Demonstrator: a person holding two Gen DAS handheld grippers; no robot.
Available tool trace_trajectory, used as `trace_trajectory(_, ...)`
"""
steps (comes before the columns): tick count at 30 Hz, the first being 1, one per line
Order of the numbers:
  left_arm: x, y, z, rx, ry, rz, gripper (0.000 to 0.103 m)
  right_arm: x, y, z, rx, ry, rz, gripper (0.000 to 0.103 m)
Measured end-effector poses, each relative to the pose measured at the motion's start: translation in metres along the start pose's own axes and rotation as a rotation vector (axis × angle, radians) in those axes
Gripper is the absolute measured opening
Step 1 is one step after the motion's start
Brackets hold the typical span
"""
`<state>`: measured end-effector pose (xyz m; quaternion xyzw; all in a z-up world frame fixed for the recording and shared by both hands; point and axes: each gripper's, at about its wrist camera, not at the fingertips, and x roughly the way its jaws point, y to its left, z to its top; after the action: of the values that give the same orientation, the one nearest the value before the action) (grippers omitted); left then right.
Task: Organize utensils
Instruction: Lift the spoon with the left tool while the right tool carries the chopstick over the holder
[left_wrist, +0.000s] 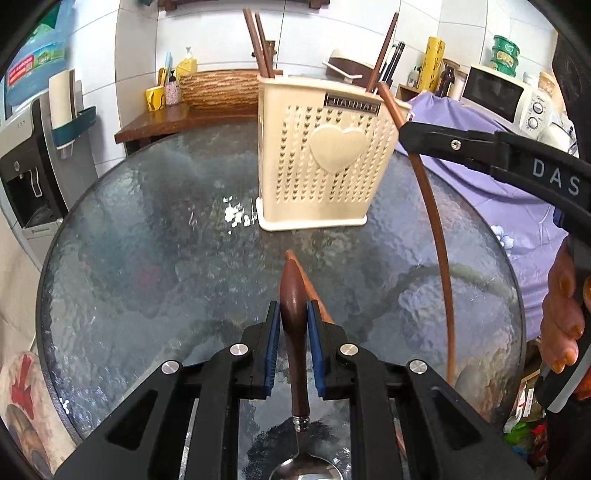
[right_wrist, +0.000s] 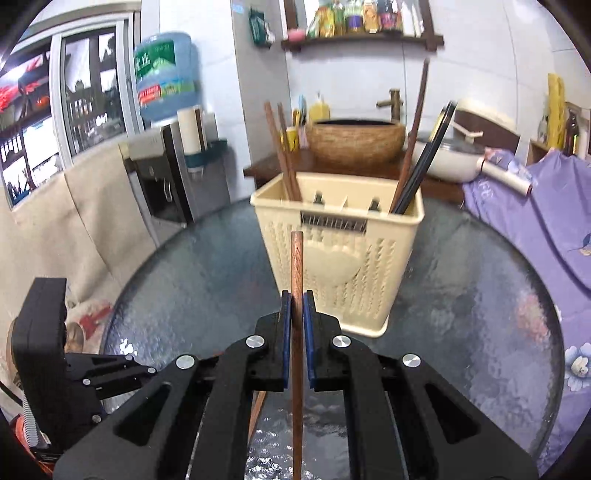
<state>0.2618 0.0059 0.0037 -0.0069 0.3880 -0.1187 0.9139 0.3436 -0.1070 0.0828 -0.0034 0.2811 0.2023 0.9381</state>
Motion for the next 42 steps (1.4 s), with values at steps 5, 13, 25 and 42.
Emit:
trace_trajectory(5, -0.01, 0.0, 0.008, -0.003, -0.035, 0.006, 0.015, -0.016, -0.01, 0.009, 0.021, -0.039, -0.008, 0.007)
trace_trajectory(13, -0.028, 0.001, 0.021, -0.014, -0.088, -0.012, 0.015, -0.046, -0.011, 0.02, 0.016, -0.101, 0.0, 0.007)
trace_trajectory(25, -0.067, -0.005, 0.036, 0.009, -0.182, -0.023, 0.015, -0.082, -0.008, 0.026, -0.006, -0.134, 0.043, 0.007)
trace_trajectory(42, -0.085, -0.019, 0.064, 0.09, -0.223, -0.034, 0.014, -0.101, -0.017, 0.048, 0.001, -0.126, 0.102, 0.007)
